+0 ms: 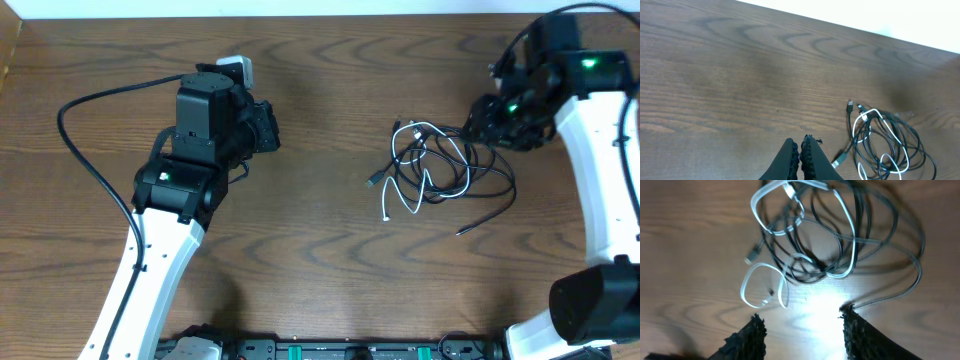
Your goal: Untangle cables
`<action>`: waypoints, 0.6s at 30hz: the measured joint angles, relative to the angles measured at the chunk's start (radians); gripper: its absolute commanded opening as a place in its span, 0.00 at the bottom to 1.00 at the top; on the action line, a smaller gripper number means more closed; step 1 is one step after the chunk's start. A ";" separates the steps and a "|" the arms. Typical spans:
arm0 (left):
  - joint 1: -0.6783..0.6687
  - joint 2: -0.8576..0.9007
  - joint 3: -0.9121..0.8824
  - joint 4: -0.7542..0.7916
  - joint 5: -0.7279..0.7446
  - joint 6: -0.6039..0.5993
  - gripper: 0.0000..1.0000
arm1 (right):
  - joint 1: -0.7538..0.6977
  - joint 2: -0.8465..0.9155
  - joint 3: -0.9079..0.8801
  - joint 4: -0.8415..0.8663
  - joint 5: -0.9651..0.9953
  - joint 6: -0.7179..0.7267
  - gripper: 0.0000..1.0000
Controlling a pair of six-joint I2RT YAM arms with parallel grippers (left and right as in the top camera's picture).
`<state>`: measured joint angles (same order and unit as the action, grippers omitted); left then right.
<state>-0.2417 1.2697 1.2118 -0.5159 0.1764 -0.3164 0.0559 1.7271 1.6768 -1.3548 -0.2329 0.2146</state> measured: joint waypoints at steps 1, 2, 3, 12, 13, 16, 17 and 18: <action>0.001 0.000 0.000 -0.001 0.000 0.000 0.08 | 0.008 0.001 -0.035 0.019 0.008 0.018 0.43; 0.003 0.000 0.000 -0.002 0.000 0.000 0.08 | 0.012 0.005 -0.073 0.039 0.014 0.034 0.42; 0.004 0.000 0.000 -0.003 0.000 0.000 0.08 | 0.016 0.008 -0.113 0.060 0.018 0.046 0.40; 0.005 0.000 0.000 -0.005 0.000 0.000 0.08 | 0.019 0.031 -0.417 0.317 0.017 0.116 0.23; 0.005 0.000 0.000 -0.005 0.000 0.000 0.08 | 0.019 0.032 -0.441 0.346 0.018 0.119 0.22; 0.005 0.000 0.000 -0.005 -0.001 0.000 0.08 | 0.019 0.032 -0.484 0.404 0.026 0.133 0.18; 0.005 0.000 0.000 -0.005 0.000 0.000 0.08 | 0.019 0.032 -0.492 0.414 0.035 0.141 0.17; 0.005 0.000 0.000 -0.005 -0.001 0.000 0.08 | 0.019 0.032 -0.497 0.417 0.049 0.148 0.17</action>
<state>-0.2363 1.2697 1.2118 -0.5213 0.1757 -0.3168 0.0746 1.7588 1.1801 -0.9379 -0.1841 0.3630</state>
